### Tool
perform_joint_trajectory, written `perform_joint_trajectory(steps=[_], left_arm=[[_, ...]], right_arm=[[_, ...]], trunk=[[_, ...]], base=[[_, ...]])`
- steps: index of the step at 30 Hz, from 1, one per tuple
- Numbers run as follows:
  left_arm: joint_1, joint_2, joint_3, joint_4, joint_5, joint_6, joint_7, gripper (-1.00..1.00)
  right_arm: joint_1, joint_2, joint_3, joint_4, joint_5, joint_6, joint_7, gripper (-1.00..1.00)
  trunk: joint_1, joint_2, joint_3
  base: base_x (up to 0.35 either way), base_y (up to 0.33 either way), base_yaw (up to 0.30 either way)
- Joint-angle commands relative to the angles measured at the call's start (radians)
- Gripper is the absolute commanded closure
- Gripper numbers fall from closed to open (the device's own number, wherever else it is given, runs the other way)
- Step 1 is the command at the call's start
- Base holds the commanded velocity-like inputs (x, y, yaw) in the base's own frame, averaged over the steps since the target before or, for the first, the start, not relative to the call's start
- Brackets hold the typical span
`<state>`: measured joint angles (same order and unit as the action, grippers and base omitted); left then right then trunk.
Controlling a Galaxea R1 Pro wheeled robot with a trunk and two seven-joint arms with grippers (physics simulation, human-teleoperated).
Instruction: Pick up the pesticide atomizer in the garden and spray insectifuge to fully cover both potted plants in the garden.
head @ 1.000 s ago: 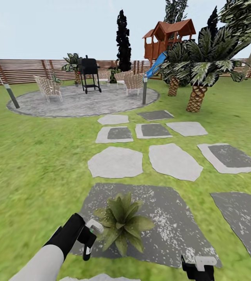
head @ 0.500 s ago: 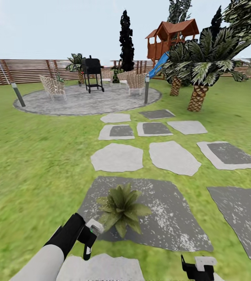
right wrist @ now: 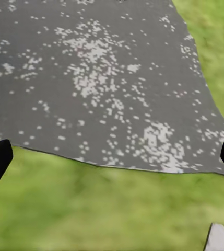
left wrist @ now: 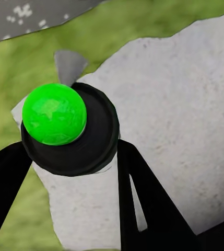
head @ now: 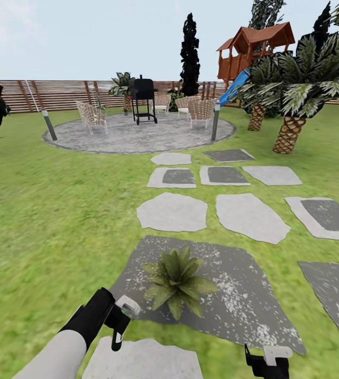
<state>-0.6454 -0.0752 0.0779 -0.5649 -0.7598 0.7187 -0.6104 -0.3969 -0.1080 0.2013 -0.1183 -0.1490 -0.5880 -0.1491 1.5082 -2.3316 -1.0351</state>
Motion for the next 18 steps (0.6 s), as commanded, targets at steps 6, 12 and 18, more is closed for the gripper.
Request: perform_joint_trajectory(steps=[6, 12, 18], left_arm=[[0.0, -0.001, 0.008, -0.003, -0.011, 0.002, -0.009, 1.0], [0.0, 0.0, 0.006, -0.004, -0.013, 0.001, -0.009, 1.0], [0.0, 0.0, 0.008, -0.004, -0.013, 0.001, -0.008, 1.0]], right_arm=[[0.0, -0.001, 0.009, 0.0, -0.009, -0.003, -0.003, -1.0], [0.0, 0.0, 0.009, 0.0, -0.009, -0.003, -0.003, -1.0], [0.0, 0.001, 0.009, 0.0, -0.009, -0.003, -0.003, -1.0]], trunk=[[0.0, 0.0, -0.001], [0.0, 0.0, -0.001], [0.0, 0.0, -0.001]], base=[[0.0, -0.22, 0.002], [0.024, -0.24, 0.022], [0.184, -0.136, 0.239]])
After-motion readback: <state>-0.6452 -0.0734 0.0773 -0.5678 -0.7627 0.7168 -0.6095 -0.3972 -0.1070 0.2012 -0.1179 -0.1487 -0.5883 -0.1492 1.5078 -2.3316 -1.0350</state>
